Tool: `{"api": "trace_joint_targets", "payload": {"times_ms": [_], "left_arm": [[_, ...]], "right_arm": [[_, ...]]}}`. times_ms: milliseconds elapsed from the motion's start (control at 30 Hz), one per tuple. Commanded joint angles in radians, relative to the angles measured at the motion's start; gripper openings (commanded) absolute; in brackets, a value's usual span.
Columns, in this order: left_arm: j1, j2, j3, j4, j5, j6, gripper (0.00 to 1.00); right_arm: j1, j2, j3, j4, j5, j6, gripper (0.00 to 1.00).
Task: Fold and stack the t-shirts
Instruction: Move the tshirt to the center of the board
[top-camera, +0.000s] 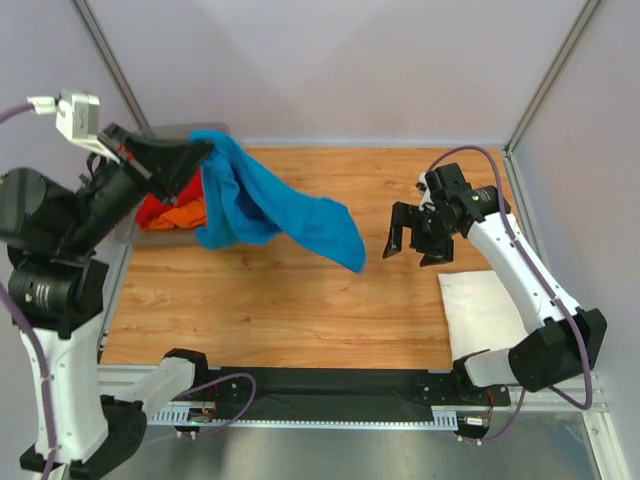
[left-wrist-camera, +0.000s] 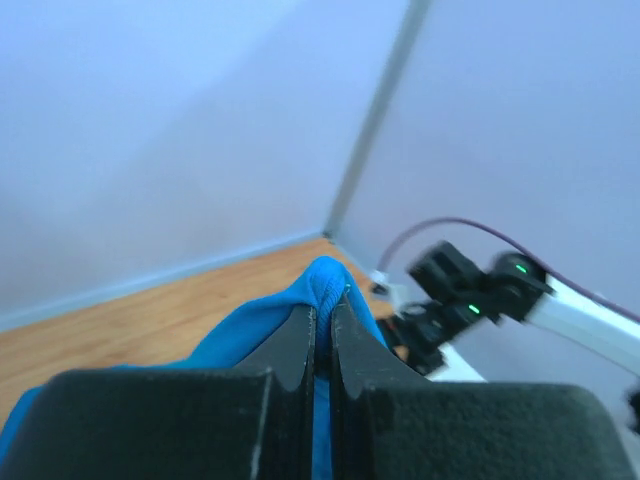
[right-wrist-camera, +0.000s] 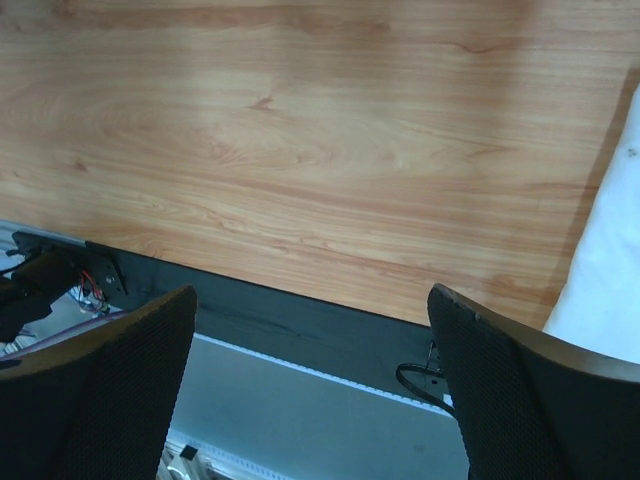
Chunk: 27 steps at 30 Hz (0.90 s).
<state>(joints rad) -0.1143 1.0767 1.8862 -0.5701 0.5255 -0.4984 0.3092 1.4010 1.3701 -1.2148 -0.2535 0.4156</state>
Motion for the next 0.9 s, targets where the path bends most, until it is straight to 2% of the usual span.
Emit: {"api": "trace_joint_targets", "payload": {"times_ms": [0,33,100,133,200,233,333,367,433,533,567,633,667,733,800,833,867], "left_arm": [[-0.094,-0.021,-0.180,-0.106,0.030,-0.057,0.00],[-0.105,-0.062,-0.319,-0.119,0.040,-0.061,0.00],[-0.159,-0.107,-0.468,-0.087,0.057,-0.095,0.00],[-0.186,-0.145,-0.604,-0.048,0.050,-0.109,0.00],[-0.234,-0.181,-0.732,0.007,0.045,-0.138,0.00],[-0.240,-0.196,-0.839,0.038,0.038,-0.158,0.00],[-0.240,-0.148,-1.017,0.091,0.057,-0.181,0.00],[-0.240,-0.118,-1.045,0.096,0.068,-0.172,0.00],[-0.240,-0.019,-1.101,0.113,0.094,-0.123,0.00],[-0.240,0.057,-1.061,-0.031,0.033,-0.048,0.28],[-0.242,0.049,-1.052,-0.074,-0.031,-0.020,0.63],[-0.249,-0.024,-1.053,-0.140,-0.074,-0.016,0.93],[-0.255,-0.058,-1.061,-0.154,-0.099,-0.023,0.99],[-0.272,-0.140,-1.099,-0.183,-0.122,-0.043,1.00],[-0.303,-0.181,-1.145,-0.188,-0.131,-0.105,0.90],[-0.315,-0.207,-1.206,-0.169,-0.125,-0.133,0.72],[-0.324,-0.216,-1.242,-0.153,-0.110,-0.161,0.63]], "right_arm": [[0.048,-0.089,0.005,0.053,-0.015,-0.028,1.00],[0.079,-0.106,-0.011,0.079,-0.013,-0.028,1.00],[0.134,-0.154,-0.049,0.116,-0.021,-0.021,1.00],[0.160,-0.169,-0.086,0.132,-0.048,-0.020,0.98],[0.226,-0.220,-0.126,0.162,-0.043,-0.006,0.97],[0.299,-0.233,-0.179,0.193,-0.017,0.002,0.97],[0.424,-0.286,-0.294,0.283,0.026,0.041,0.97],[0.445,-0.306,-0.377,0.308,0.033,0.057,0.97],[0.514,-0.310,-0.437,0.380,0.031,0.097,0.97],[0.623,-0.277,-0.522,0.506,0.030,0.156,0.97],[0.646,-0.226,-0.526,0.532,0.028,0.161,0.97],[0.702,-0.156,-0.505,0.541,0.074,0.164,0.97],[0.708,-0.087,-0.490,0.528,0.100,0.161,0.97],[0.711,-0.019,-0.453,0.486,0.163,0.155,0.97],[0.711,0.084,-0.418,0.445,0.203,0.123,0.96],[0.712,0.110,-0.389,0.442,0.227,0.108,0.94],[0.711,0.156,-0.376,0.440,0.233,0.082,0.92]]}}
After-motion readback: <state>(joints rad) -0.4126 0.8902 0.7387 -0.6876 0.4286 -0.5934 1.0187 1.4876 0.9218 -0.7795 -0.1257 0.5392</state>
